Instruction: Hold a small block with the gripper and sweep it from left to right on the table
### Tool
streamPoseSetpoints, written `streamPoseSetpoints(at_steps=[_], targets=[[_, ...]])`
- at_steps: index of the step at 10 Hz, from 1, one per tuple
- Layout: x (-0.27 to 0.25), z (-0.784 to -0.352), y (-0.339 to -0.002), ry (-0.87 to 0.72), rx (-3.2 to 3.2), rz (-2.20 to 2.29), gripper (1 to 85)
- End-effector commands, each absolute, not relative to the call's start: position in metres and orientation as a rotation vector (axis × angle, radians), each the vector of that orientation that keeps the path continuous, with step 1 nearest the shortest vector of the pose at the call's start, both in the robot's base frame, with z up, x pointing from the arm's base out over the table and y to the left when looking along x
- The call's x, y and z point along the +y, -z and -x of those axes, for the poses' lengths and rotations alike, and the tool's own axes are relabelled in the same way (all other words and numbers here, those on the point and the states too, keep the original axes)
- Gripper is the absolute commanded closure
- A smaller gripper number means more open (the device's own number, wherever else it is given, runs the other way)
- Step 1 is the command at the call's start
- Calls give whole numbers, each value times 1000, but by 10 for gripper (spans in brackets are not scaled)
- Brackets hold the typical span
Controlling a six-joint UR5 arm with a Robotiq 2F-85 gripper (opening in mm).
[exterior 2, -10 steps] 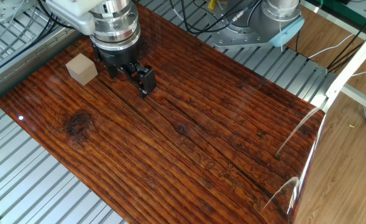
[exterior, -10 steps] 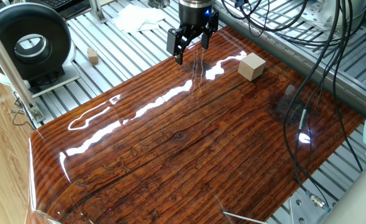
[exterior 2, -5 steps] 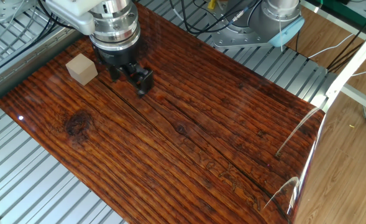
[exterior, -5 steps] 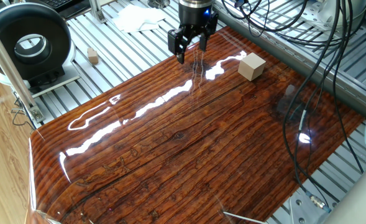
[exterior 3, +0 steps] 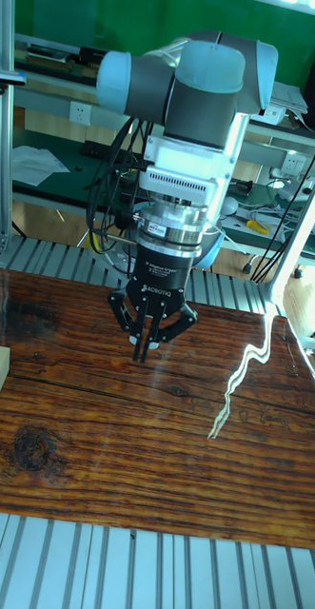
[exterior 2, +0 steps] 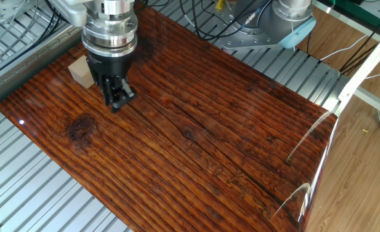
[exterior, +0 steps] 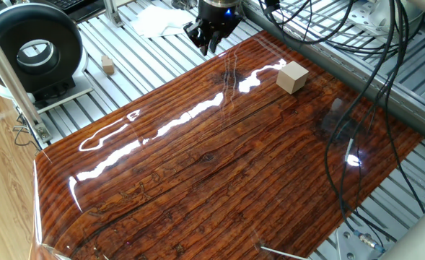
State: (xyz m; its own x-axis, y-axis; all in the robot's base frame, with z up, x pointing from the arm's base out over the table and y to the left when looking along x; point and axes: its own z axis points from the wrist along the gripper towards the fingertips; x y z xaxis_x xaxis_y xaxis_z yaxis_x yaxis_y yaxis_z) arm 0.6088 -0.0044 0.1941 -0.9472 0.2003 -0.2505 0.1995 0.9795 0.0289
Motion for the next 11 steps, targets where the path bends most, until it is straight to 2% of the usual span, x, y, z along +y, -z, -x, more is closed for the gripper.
streamPoseSetpoints(at_steps=[1, 5, 9, 11], targets=[[-4, -598, -185, -28, 2903, -288, 847], [-9, -565, -156, -6, 2997, -98, 847], [-28, -567, -144, 32, 2949, 47, 847], [-18, -568, -147, 6, 2961, 33, 847]])
